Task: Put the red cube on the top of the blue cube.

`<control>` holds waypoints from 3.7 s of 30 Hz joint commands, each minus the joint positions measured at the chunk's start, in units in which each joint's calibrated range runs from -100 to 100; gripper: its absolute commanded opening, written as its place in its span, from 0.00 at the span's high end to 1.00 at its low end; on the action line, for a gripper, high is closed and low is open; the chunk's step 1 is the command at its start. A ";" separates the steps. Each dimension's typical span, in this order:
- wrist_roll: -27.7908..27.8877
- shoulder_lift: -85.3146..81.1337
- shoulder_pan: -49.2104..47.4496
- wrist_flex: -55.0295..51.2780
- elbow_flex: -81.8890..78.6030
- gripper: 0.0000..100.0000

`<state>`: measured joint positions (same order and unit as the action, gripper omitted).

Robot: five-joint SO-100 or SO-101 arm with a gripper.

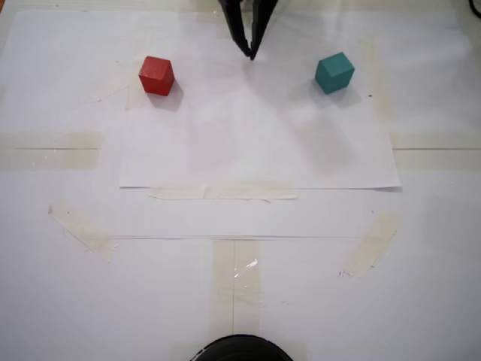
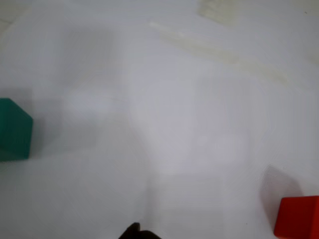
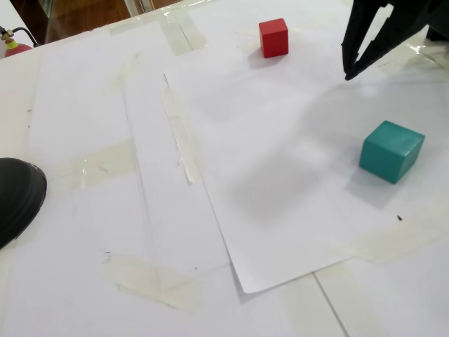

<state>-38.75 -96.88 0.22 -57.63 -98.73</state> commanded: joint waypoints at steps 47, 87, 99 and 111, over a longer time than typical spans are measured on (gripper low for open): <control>-3.03 56.28 16.28 -21.83 72.63 1.00; 1.66 76.62 23.78 -23.87 86.89 0.87; 0.15 76.53 22.79 -14.82 75.18 0.78; -2.69 79.11 21.28 -12.45 71.54 0.73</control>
<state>-40.51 -18.26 22.95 -72.18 -27.25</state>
